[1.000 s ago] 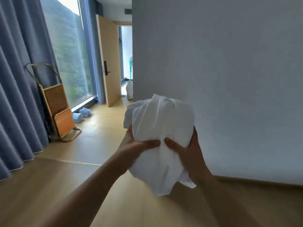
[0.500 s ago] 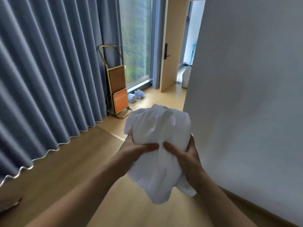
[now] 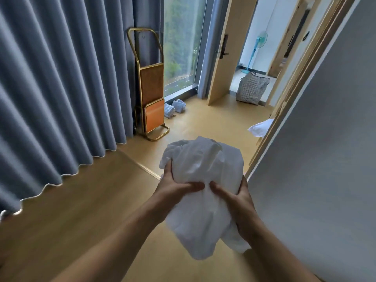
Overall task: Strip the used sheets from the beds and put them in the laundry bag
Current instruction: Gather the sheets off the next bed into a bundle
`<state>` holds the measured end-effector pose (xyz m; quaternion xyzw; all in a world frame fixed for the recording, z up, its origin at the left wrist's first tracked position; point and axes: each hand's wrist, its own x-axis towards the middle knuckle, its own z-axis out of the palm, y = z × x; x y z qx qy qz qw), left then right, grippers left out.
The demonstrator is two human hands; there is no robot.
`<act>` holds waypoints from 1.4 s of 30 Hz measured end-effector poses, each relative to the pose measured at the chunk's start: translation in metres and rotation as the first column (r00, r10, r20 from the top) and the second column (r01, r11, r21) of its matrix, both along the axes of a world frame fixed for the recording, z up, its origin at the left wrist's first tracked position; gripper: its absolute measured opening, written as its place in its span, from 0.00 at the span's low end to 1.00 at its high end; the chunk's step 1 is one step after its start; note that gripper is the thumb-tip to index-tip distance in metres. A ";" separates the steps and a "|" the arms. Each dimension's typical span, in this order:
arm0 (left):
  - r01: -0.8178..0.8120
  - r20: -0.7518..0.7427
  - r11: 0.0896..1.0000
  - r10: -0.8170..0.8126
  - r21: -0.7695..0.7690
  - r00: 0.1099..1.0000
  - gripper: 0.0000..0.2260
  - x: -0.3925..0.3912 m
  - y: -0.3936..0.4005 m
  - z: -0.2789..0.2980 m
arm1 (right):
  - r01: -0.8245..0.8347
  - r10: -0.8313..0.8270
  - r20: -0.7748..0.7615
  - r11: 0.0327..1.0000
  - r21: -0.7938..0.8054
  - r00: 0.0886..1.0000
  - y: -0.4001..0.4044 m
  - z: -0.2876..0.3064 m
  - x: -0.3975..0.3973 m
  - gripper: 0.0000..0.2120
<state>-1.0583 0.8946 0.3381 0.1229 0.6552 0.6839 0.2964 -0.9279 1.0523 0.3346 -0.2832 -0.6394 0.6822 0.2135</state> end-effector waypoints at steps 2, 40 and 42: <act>0.021 0.010 0.999 -0.021 -0.030 1.000 0.58 -0.037 0.017 -0.004 | 0.018 -0.018 0.019 1.000 -0.013 1.000 0.015 -0.003 -0.032 0.42; 0.369 0.022 0.926 -0.369 -0.074 0.929 0.46 -0.756 0.583 -0.048 | 0.314 -0.315 0.138 0.949 0.034 0.939 0.531 -0.044 -0.706 0.44; 0.420 -0.012 0.906 -0.421 -0.047 0.907 0.44 -0.791 0.616 -0.038 | 0.356 -0.358 0.136 0.934 0.039 0.924 0.559 -0.039 -0.736 0.46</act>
